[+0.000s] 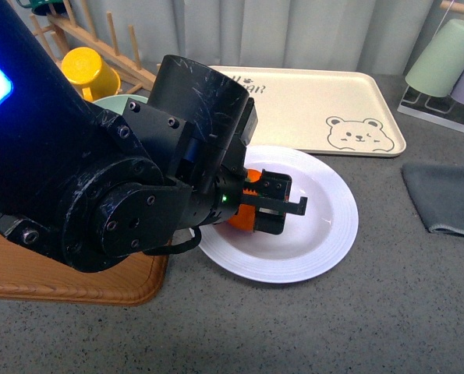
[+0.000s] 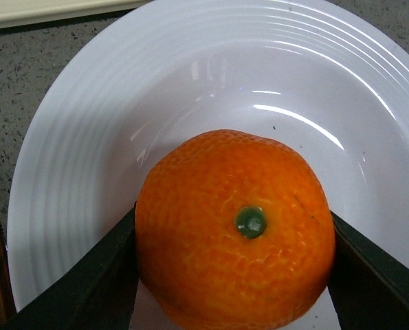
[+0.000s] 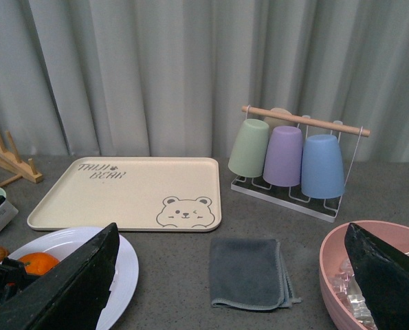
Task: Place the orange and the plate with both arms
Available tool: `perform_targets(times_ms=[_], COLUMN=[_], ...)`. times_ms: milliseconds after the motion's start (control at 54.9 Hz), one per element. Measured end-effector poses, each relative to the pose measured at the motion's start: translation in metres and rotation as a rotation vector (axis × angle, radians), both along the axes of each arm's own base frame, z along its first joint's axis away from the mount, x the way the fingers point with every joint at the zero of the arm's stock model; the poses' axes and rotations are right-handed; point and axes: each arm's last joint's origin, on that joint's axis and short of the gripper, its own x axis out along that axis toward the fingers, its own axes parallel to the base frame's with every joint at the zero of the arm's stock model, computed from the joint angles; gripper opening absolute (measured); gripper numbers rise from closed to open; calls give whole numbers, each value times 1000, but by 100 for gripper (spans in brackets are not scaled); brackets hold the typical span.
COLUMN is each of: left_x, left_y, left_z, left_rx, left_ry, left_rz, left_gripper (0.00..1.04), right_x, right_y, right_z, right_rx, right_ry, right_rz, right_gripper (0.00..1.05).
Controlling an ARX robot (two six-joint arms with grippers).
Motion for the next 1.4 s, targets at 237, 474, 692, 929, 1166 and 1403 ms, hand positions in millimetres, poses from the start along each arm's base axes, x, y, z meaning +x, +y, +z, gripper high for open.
perform_targets(times_ms=[237, 474, 692, 929, 1166, 1403], left_x=[-5, -28, -80, -146, -165, -180], left_y=[4, 33, 92, 139, 149, 173], left_z=[16, 83, 99, 90, 104, 113], left_rx=[5, -59, -33, 1, -45, -47], left_ry=[-32, -208, -258, -251, -334, -699], left_rz=[28, 175, 369, 448, 505, 439], left_gripper=[100, 98, 98, 98, 98, 51], right_x=[0, 0, 0, 0, 0, 0], right_y=[0, 0, 0, 0, 0, 0], right_z=[0, 0, 0, 0, 0, 0], right_rx=[0, 0, 0, 0, 0, 0], right_ry=[0, 0, 0, 0, 0, 1], right_rz=[0, 0, 0, 0, 0, -3], right_gripper=[96, 96, 96, 96, 96, 96])
